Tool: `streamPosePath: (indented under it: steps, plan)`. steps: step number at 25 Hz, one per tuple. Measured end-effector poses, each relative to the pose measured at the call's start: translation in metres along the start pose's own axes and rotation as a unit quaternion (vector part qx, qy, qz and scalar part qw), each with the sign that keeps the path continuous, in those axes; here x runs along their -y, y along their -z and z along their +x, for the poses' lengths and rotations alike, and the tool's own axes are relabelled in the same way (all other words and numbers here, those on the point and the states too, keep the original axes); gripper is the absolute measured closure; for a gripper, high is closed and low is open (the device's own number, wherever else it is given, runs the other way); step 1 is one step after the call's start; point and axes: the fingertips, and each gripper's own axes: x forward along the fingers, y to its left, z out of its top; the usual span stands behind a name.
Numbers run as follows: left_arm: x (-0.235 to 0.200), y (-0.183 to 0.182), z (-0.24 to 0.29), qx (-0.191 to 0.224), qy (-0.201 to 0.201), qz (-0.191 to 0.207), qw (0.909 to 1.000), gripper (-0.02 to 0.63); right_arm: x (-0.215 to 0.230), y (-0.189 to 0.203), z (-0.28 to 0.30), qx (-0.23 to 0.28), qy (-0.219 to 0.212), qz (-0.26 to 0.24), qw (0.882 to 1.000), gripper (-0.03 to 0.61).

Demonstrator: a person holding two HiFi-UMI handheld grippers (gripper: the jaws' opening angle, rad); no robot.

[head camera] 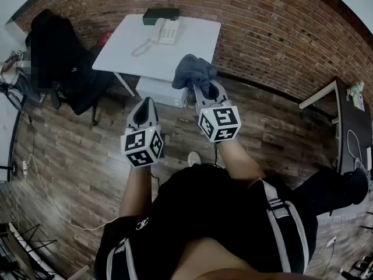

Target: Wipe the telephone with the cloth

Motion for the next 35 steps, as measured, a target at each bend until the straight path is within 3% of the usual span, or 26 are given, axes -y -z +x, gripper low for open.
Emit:
streamPosePath:
  steps: [12, 17, 35]
  plan:
    - [0.009, -0.002, 0.02, -0.005, 0.008, 0.004, 0.9999, 0.617, 0.012, 0.008, 0.008, -0.009, -0.003, 0.004, 1.0, 0.555]
    - [0.006, 0.001, 0.038, -0.014, 0.008, 0.006, 0.9999, 0.617, 0.011, 0.006, 0.02, 0.007, -0.033, 0.017, 0.999, 0.554]
    - [-0.014, -0.016, 0.094, -0.004, -0.038, 0.002, 0.9993, 0.617, 0.045, -0.001, 0.087, 0.013, -0.063, 0.012, 0.998, 0.554]
